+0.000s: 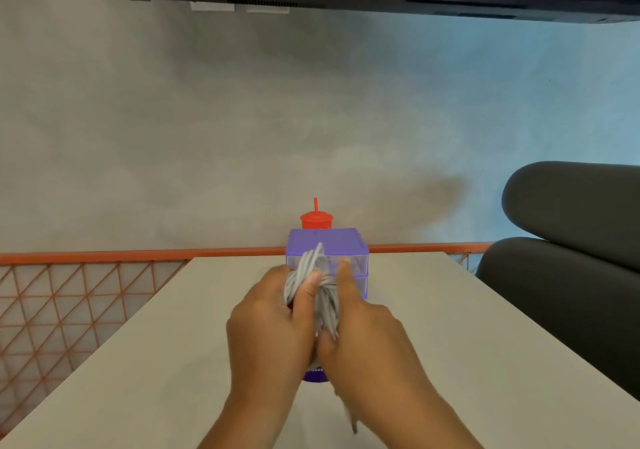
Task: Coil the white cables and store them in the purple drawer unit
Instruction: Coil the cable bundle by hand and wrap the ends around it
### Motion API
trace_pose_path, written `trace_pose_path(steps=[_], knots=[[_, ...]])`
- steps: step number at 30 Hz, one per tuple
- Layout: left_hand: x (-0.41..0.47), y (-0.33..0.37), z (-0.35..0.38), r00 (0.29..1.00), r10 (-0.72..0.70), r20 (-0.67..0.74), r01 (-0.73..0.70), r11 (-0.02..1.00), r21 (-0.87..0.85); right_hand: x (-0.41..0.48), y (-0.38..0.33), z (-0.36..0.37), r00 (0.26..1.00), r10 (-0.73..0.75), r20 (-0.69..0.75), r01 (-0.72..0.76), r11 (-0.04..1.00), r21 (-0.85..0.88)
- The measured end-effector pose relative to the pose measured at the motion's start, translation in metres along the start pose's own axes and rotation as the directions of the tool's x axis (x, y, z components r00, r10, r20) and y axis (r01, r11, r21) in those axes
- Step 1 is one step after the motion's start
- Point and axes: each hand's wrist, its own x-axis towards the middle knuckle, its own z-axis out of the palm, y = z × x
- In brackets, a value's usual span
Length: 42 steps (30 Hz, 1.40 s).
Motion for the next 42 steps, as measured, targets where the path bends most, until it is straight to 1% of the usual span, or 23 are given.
trace_pose_path(steps=[3, 11, 13, 15, 17, 18, 19, 20, 22, 24, 26, 27, 29, 31, 32, 33, 34, 35, 36, 37, 39, 40, 42], knots=[[0.009, -0.006, -0.005, 0.998, -0.052, -0.038, 0.050, 0.998, -0.050, -0.002, 0.006, -0.014, 0.998, -0.055, 0.026, 0.053, 0.996, 0.077], [0.023, -0.010, -0.016, 0.969, -0.241, 0.052, 0.247, 0.945, -0.213, -0.008, 0.018, -0.042, 0.976, -0.150, 0.159, 0.131, 0.984, 0.123], [0.025, -0.008, -0.018, 0.963, -0.255, 0.082, 0.268, 0.928, -0.258, -0.007, 0.021, -0.046, 0.966, -0.173, 0.194, 0.143, 0.977, 0.159], [0.025, -0.005, -0.019, 0.961, -0.253, 0.109, 0.274, 0.913, -0.301, -0.007, 0.026, -0.050, 0.943, -0.226, 0.246, 0.167, 0.956, 0.241], [0.025, -0.003, -0.019, 0.966, -0.227, 0.125, 0.256, 0.908, -0.333, -0.006, 0.029, -0.053, 0.914, -0.277, 0.298, 0.199, 0.943, 0.266], [0.025, -0.001, -0.020, 0.969, -0.209, 0.133, 0.243, 0.907, -0.344, -0.006, 0.031, -0.053, 0.910, -0.286, 0.299, 0.204, 0.939, 0.276], [0.025, 0.000, -0.021, 0.971, -0.191, 0.142, 0.230, 0.907, -0.354, -0.004, 0.034, -0.053, 0.922, -0.284, 0.264, 0.201, 0.933, 0.300], [0.025, 0.001, -0.021, 0.972, -0.175, 0.154, 0.220, 0.908, -0.358, -0.002, 0.036, -0.052, 0.945, -0.272, 0.184, 0.201, 0.921, 0.333], [0.025, 0.003, -0.023, 0.971, -0.148, 0.187, 0.206, 0.915, -0.348, 0.003, 0.038, -0.051, 0.972, -0.230, -0.045, 0.231, 0.904, 0.360], [0.024, 0.006, -0.023, 0.967, -0.124, 0.222, 0.194, 0.924, -0.329, 0.006, 0.039, -0.049, 0.951, -0.187, -0.245, 0.268, 0.894, 0.360], [0.023, 0.009, -0.023, 0.960, -0.115, 0.256, 0.197, 0.925, -0.326, 0.007, 0.039, -0.047, 0.913, -0.193, -0.360, 0.315, 0.895, 0.317], [0.022, 0.011, -0.023, 0.954, -0.114, 0.279, 0.206, 0.922, -0.329, 0.007, 0.038, -0.046, 0.896, -0.228, -0.381, 0.344, 0.900, 0.269], [0.020, 0.015, -0.023, 0.936, -0.108, 0.335, 0.226, 0.913, -0.339, 0.006, 0.037, -0.041, 0.887, -0.311, -0.342, 0.379, 0.912, 0.154], [0.018, 0.020, -0.023, 0.921, -0.082, 0.382, 0.226, 0.910, -0.348, 0.006, 0.033, -0.034, 0.904, -0.336, -0.265, 0.362, 0.930, 0.055], [0.018, 0.021, -0.022, 0.915, -0.070, 0.397, 0.223, 0.908, -0.354, 0.007, 0.031, -0.030, 0.903, -0.343, -0.259, 0.360, 0.933, 0.017], [0.017, 0.022, -0.022, 0.910, -0.060, 0.410, 0.222, 0.906, -0.361, 0.008, 0.029, -0.025, 0.890, -0.353, -0.287, 0.371, 0.929, 0.008], [0.017, 0.023, -0.022, 0.906, -0.052, 0.420, 0.222, 0.903, -0.369, 0.009, 0.029, -0.022, 0.873, -0.357, -0.331, 0.389, 0.921, 0.034], [0.017, 0.024, -0.022, 0.903, -0.044, 0.428, 0.221, 0.901, -0.374, 0.009, 0.029, -0.021, 0.872, -0.335, -0.357, 0.395, 0.912, 0.110], [0.017, 0.024, -0.022, 0.900, -0.035, 0.434, 0.217, 0.900, -0.378, 0.010, 0.030, -0.022, 0.890, -0.295, -0.348, 0.388, 0.891, 0.235], [0.017, 0.024, -0.022, 0.899, -0.026, 0.436, 0.211, 0.900, -0.381, 0.010, 0.031, -0.025, 0.920, -0.256, -0.296, 0.360, 0.852, 0.381], [0.017, 0.026, -0.024, 0.900, -0.024, 0.436, 0.213, 0.896, -0.391, 0.010, 0.034, -0.033, 0.960, -0.234, -0.151, 0.276, 0.730, 0.625], [0.018, 0.027, -0.025, 0.899, -0.028, 0.437, 0.223, 0.889, -0.401, 0.011, 0.037, -0.036, 0.967, -0.237, -0.092, 0.231, 0.667, 0.709], [0.019, 0.029, -0.028, 0.899, -0.024, 0.438, 0.233, 0.872, -0.431, 0.011, 0.041, -0.041, 0.967, -0.253, -0.004, 0.148, 0.551, 0.821]])
